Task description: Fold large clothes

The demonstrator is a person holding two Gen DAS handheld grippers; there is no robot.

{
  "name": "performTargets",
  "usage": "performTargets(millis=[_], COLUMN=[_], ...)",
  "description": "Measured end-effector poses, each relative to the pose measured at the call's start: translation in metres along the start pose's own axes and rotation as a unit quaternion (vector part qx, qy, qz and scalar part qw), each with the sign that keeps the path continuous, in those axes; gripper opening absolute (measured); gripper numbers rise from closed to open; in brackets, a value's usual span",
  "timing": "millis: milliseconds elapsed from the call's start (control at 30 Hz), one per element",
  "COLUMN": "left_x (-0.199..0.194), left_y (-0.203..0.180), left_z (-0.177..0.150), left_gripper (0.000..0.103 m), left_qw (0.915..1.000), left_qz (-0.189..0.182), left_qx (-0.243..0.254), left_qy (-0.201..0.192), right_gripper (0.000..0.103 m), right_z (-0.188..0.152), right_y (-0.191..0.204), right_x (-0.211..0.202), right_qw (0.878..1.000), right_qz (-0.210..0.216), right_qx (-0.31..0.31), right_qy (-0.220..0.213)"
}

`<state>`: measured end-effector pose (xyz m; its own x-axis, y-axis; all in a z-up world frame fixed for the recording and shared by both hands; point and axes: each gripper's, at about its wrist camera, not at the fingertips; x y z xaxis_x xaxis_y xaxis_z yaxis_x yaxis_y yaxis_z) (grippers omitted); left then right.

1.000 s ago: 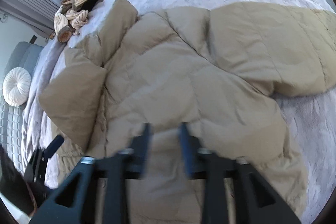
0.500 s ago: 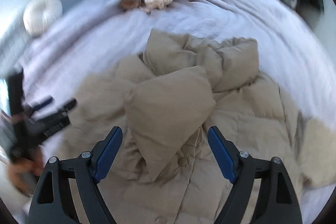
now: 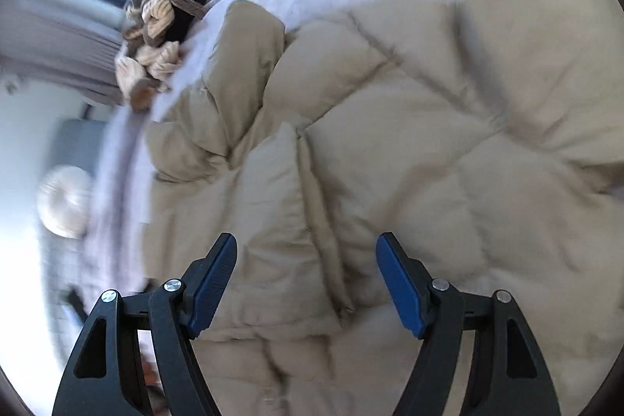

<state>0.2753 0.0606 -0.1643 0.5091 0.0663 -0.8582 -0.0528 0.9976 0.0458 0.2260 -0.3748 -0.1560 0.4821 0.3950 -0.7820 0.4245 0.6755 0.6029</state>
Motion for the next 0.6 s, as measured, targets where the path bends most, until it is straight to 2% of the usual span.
performTargets(millis=[33,67,100,133,233,333,433,533,600], left_x=[0.000,0.001,0.001,0.001,0.000,-0.001,0.004,0.018,0.022], left_y=[0.000,0.000,0.000,-0.001,-0.008,-0.019,-0.024,-0.021,-0.015], left_z=[0.000,0.000,0.000,0.000,-0.002,-0.004,-0.007,-0.010,-0.009], left_gripper=[0.078,0.078,0.078,0.078,0.078,0.078,0.079,0.090,0.090], left_qw=[1.0000,1.0000,1.0000,1.0000,1.0000,0.9997,0.9995,0.9997,0.9998], left_qz=[0.001,0.003,0.006,0.007,0.003,0.008,0.015,0.013,0.000], left_qx=[-0.005,-0.007,-0.007,-0.007,0.002,0.020,0.027,0.020,0.003], left_qy=[0.001,0.001,0.001,0.001,-0.004,-0.012,-0.010,0.007,0.018], right_gripper=[0.077,0.061,0.022,0.013,0.011,0.010,0.009,0.008,0.007], right_z=[0.004,0.007,0.009,0.010,0.006,0.009,0.014,0.014,0.010], right_y=[-0.001,0.001,0.009,0.016,0.047,0.054,0.035,0.018,0.015], right_x=[0.008,0.013,0.018,0.019,0.011,0.012,0.016,0.017,0.018], right_qw=[1.000,1.000,1.000,0.999,0.989,0.977,0.973,0.977,0.975], right_qz=[0.000,0.001,-0.001,-0.010,-0.062,-0.110,-0.147,-0.147,-0.154], right_qx=[0.008,0.005,-0.011,-0.028,-0.132,-0.180,-0.175,-0.155,-0.162], right_qy=[0.008,0.016,0.028,0.032,0.003,-0.013,-0.017,-0.014,-0.017])
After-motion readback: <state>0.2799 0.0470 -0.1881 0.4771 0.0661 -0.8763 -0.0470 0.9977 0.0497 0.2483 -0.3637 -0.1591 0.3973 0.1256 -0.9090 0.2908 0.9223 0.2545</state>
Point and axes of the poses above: each gripper's, at about its wrist camera, not at the fingertips, and x roughly the way its jaws point, y to its left, z to its top
